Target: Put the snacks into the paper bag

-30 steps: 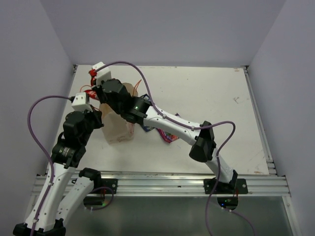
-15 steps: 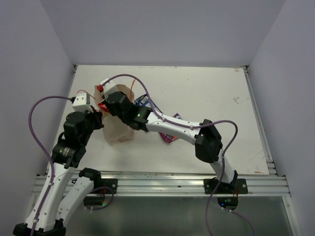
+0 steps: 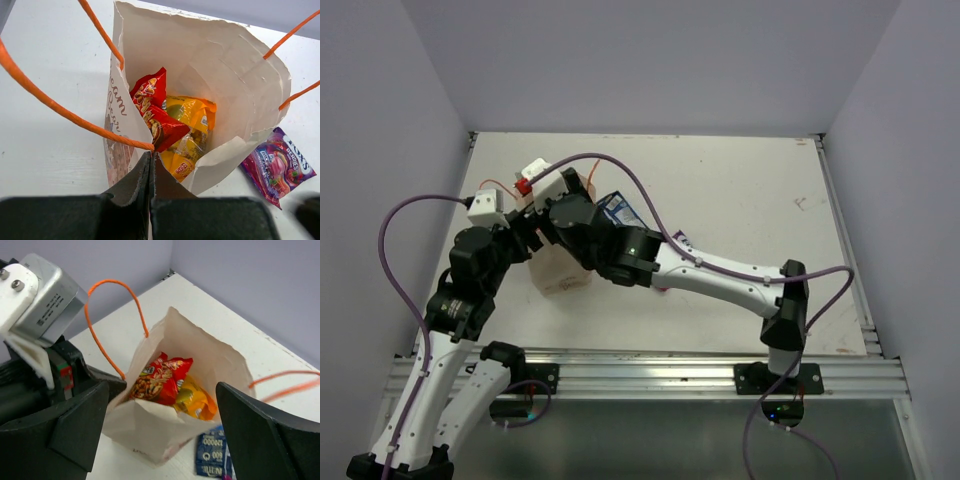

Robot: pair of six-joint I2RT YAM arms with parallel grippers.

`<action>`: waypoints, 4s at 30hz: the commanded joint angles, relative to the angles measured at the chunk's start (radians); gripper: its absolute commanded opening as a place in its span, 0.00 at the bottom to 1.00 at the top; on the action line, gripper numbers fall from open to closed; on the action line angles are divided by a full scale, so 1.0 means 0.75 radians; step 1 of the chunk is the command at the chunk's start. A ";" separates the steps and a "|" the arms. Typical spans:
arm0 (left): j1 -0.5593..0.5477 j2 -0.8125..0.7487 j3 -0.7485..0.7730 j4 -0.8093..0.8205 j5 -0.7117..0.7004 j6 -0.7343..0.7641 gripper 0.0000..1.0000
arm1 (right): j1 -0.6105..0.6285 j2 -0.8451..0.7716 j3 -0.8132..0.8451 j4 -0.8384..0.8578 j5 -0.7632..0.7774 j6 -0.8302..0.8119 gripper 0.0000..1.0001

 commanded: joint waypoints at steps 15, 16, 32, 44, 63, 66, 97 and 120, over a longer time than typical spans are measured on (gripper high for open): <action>-0.007 0.018 0.007 0.060 0.006 0.025 0.00 | -0.292 -0.471 -1.171 0.060 0.268 0.610 0.95; -0.007 0.018 0.007 0.058 0.006 0.025 0.00 | -0.315 -0.455 -1.198 0.087 0.260 0.608 0.95; -0.007 0.008 0.007 0.054 0.000 0.025 0.00 | -0.462 -0.056 -1.165 0.135 -0.027 0.735 0.82; -0.007 0.006 0.007 0.056 0.004 0.029 0.00 | -0.458 -0.219 -1.108 -0.059 0.090 0.698 0.00; -0.007 0.004 0.005 0.064 0.022 0.032 0.00 | -0.450 -0.169 0.386 -0.141 -0.645 0.411 0.00; -0.007 -0.001 0.005 0.062 0.016 0.032 0.00 | -0.448 0.034 0.642 -0.097 -0.887 0.597 0.00; -0.007 -0.011 0.003 0.064 0.020 0.032 0.00 | -0.385 0.030 0.107 0.280 -1.027 0.923 0.76; -0.007 -0.003 0.001 0.066 0.012 0.034 0.00 | -0.385 -0.473 -0.606 0.037 -0.317 0.602 0.98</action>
